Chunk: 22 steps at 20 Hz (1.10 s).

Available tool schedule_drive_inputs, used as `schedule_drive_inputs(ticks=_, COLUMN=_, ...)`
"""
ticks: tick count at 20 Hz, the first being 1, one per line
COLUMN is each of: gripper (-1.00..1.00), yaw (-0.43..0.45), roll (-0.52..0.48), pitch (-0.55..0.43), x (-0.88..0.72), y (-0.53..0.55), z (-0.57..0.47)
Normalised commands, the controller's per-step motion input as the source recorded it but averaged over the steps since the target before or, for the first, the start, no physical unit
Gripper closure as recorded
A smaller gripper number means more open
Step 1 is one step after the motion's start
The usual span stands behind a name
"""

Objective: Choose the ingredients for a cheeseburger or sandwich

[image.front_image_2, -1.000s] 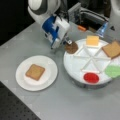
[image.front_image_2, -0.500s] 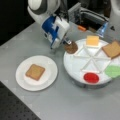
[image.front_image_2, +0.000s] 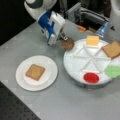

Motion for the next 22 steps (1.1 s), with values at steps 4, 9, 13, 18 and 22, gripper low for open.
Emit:
schedule_drive_inputs(ticks=4, gripper=1.00, yaw=0.113, roll=-0.004, pitch=0.175, x=0.09, y=-0.15, z=0.30)
schedule_drive_inputs(ticks=9, gripper=1.00, yaw=0.131, roll=-0.097, pitch=0.168, x=0.07, y=-0.14, z=0.35)
schedule_drive_inputs(ticks=13, gripper=1.00, yaw=0.212, roll=-0.203, pitch=0.201, x=0.06, y=-0.11, z=0.39)
schedule_drive_inputs(ticks=18, gripper=1.00, yaw=0.270, roll=-0.241, pitch=0.206, x=0.15, y=-0.16, z=0.33)
schedule_drive_inputs(ticks=22, gripper=1.00, yaw=0.287, roll=-0.274, pitch=0.195, x=0.37, y=-0.26, z=0.26)
